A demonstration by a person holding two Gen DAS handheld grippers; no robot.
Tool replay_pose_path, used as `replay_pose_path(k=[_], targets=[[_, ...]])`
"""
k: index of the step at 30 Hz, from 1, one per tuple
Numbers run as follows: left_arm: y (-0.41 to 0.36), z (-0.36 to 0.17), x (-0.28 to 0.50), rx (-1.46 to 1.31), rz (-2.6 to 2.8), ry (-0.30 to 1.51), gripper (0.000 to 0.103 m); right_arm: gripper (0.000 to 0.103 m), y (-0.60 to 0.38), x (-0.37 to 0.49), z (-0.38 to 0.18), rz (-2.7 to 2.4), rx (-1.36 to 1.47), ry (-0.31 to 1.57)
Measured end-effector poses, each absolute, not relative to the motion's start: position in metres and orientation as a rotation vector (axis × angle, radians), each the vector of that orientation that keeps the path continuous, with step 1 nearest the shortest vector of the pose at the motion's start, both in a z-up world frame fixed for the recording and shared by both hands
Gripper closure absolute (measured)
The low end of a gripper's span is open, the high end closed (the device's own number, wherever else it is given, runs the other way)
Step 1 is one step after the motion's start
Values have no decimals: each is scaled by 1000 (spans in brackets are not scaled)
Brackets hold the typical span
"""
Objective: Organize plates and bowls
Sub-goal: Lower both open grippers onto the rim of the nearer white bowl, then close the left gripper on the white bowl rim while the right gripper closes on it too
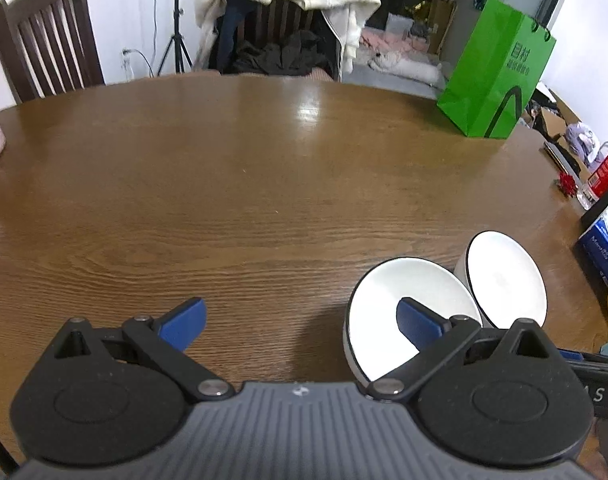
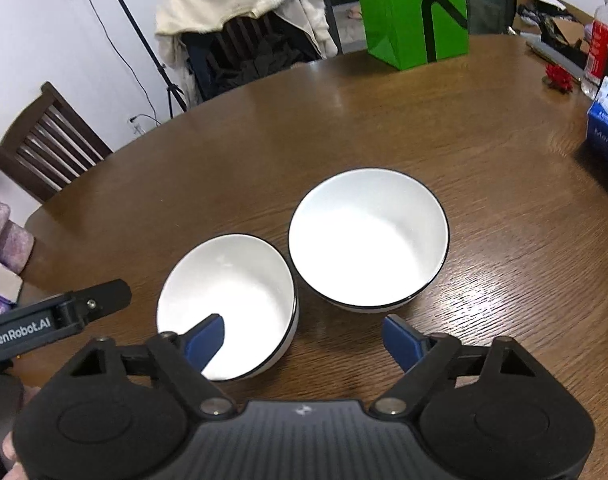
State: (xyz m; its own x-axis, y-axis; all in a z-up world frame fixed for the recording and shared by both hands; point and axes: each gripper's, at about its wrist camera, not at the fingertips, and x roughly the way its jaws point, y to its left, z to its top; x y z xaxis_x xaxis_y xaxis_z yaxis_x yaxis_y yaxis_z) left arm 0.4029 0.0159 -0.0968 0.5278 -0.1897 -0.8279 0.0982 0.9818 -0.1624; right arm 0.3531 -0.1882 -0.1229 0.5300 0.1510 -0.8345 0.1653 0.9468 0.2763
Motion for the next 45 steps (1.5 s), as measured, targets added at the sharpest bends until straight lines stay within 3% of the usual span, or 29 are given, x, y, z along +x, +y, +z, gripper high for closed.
replay_pose_path(k=[10, 15, 30, 33, 37, 40, 45], targets=[[2, -122, 420, -67, -180, 1060, 1, 27, -186, 376, -149, -4, 365, 1086], [-1, -134, 427, -57, -177, 1087, 7, 33, -183, 384, -159, 9, 371, 1109], [-6, -156, 438, -72, -224, 1163, 44, 61, -179, 395, -182, 13, 398, 1155], [-9, -155, 438, -88, -251, 1162, 57, 71, -180, 396, -185, 13, 398, 1162], [-13, -154, 438, -113, -302, 1170, 84, 79, -178, 398, -187, 24, 407, 1161], [-17, -154, 438, -105, -311, 1172, 86, 88, -176, 398, -186, 43, 410, 1157], [-17, -153, 439, -112, -308, 1170, 87, 89, -170, 400, -185, 44, 395, 1153]])
